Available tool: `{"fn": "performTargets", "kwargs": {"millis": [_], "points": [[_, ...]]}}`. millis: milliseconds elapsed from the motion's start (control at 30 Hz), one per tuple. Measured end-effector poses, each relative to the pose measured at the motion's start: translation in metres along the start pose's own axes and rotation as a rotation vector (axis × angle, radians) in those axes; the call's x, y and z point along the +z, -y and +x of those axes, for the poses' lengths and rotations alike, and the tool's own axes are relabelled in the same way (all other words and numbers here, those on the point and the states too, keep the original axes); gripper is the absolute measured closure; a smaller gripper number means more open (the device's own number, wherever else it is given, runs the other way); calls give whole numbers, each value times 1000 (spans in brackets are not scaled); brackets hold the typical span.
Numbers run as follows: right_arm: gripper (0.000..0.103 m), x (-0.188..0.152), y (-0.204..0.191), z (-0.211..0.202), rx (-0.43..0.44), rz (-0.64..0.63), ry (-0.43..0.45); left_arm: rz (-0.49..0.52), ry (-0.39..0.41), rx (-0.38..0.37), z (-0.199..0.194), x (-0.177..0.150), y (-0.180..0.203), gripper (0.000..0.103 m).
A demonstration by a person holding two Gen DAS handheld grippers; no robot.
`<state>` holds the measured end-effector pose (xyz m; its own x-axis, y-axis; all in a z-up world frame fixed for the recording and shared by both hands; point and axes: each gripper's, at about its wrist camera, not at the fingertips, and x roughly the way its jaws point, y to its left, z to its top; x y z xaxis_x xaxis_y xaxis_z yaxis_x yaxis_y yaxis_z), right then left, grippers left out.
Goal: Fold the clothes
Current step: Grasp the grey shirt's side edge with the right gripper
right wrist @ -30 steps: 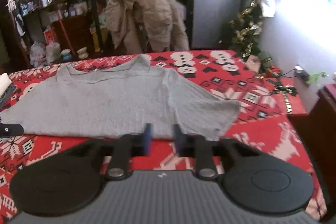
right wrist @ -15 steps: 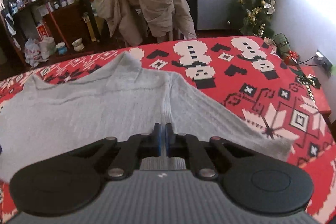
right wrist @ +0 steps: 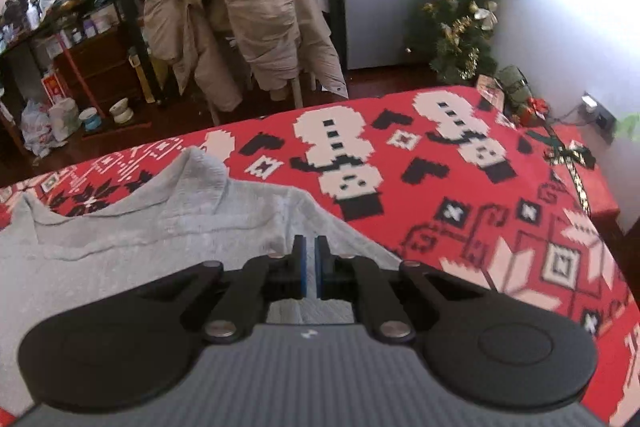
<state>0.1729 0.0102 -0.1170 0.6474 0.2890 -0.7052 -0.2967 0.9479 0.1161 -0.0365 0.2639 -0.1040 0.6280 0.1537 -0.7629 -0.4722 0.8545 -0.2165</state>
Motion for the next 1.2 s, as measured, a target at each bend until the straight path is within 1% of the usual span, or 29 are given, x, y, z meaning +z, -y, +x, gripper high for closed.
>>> {"fn": "performTargets", "kwargs": {"millis": [133,200,267,367,400,467,567,667,767,900,1100,1200], "points": [[95,-30,14,-42,15,-22,31,7,3,-3,-10,-5,-1,63],[95,-47,27,-61,-8,-34,45,17,-1,1,-15,-9,-1,63],[95,-57,43,-70,-40,-29,42,26,-5,8,-18,-13,-1,63],[93,-59,72,-73,-95,6,34,39,-15,27,-22,-19,2,63],[89,-57,82,-74,-102,20,41,37,-18,30,-23,-20,3,63],[89,-53,100,-74,-112,53,52,28,-29,30,-24,-23,3,63],[86,-46,122,-71,-83,144,54,32,-41,36,-23,-25,8,63],[86,-43,133,-70,-18,195,52,52,-41,43,-21,-23,14,63],[84,-45,134,-65,15,216,46,66,-38,39,-20,-20,20,62],[82,-48,132,-51,13,230,23,85,-33,35,-18,-18,27,61],[80,-49,142,-42,31,300,27,93,-44,39,-16,-19,32,60],[75,-54,148,-44,80,364,26,96,-52,36,-14,-21,34,60]]}}
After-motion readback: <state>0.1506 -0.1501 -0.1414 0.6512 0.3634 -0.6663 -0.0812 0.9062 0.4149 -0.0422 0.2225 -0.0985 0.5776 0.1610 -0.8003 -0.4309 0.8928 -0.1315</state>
